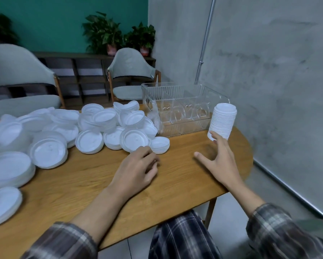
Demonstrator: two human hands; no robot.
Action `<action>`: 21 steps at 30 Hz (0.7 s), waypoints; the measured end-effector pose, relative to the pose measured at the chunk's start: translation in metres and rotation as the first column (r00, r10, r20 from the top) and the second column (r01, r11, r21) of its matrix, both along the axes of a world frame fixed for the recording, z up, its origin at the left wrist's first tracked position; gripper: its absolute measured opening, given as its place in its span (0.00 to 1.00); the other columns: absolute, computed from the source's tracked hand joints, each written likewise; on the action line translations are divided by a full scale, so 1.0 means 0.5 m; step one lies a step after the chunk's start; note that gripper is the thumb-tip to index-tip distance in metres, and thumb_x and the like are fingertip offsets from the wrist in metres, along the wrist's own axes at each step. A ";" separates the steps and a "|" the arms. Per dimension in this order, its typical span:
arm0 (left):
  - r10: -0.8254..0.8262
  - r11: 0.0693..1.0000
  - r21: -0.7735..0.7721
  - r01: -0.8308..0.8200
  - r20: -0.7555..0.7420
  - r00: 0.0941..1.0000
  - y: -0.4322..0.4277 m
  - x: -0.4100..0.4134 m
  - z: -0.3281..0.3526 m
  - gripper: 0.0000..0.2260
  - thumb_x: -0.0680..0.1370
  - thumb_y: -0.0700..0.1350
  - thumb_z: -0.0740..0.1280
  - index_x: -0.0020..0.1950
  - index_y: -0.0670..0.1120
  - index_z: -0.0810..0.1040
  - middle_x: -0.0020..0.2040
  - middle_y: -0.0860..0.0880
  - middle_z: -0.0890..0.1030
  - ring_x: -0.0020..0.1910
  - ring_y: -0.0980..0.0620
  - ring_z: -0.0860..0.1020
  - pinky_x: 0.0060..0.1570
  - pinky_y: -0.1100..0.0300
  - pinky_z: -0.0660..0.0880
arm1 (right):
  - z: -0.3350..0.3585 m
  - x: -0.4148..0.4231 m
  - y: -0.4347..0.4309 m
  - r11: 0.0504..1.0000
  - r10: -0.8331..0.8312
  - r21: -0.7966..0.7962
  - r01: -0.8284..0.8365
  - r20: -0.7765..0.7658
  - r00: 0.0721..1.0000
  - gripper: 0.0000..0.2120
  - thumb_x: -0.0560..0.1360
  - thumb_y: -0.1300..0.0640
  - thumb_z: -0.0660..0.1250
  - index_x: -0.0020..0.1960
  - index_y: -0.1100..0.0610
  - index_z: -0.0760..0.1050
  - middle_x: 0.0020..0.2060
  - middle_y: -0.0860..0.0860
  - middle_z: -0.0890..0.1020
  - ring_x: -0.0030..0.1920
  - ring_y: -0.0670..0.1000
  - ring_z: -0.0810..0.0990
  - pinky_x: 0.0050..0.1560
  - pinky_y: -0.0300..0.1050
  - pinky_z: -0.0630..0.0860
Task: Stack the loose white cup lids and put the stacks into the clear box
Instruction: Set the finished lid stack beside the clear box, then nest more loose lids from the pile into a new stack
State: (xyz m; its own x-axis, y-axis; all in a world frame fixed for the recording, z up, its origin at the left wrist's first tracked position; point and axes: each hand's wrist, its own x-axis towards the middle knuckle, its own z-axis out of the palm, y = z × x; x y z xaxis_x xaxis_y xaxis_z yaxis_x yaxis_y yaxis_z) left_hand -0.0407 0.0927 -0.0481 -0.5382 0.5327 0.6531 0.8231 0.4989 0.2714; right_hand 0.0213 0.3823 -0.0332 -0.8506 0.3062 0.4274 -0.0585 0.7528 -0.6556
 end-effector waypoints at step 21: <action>0.040 0.999 -0.005 -0.040 -0.095 0.995 -0.051 -0.034 -0.005 0.11 0.77 0.44 0.73 0.59 0.47 0.82 0.63 0.46 0.77 0.62 0.45 0.76 0.58 0.49 0.71 | -0.041 -0.141 -0.192 0.936 0.290 0.215 -0.280 -0.016 0.957 0.05 0.79 0.55 0.74 0.54 0.54 0.86 0.65 0.49 0.79 0.67 0.50 0.74 0.67 0.29 0.59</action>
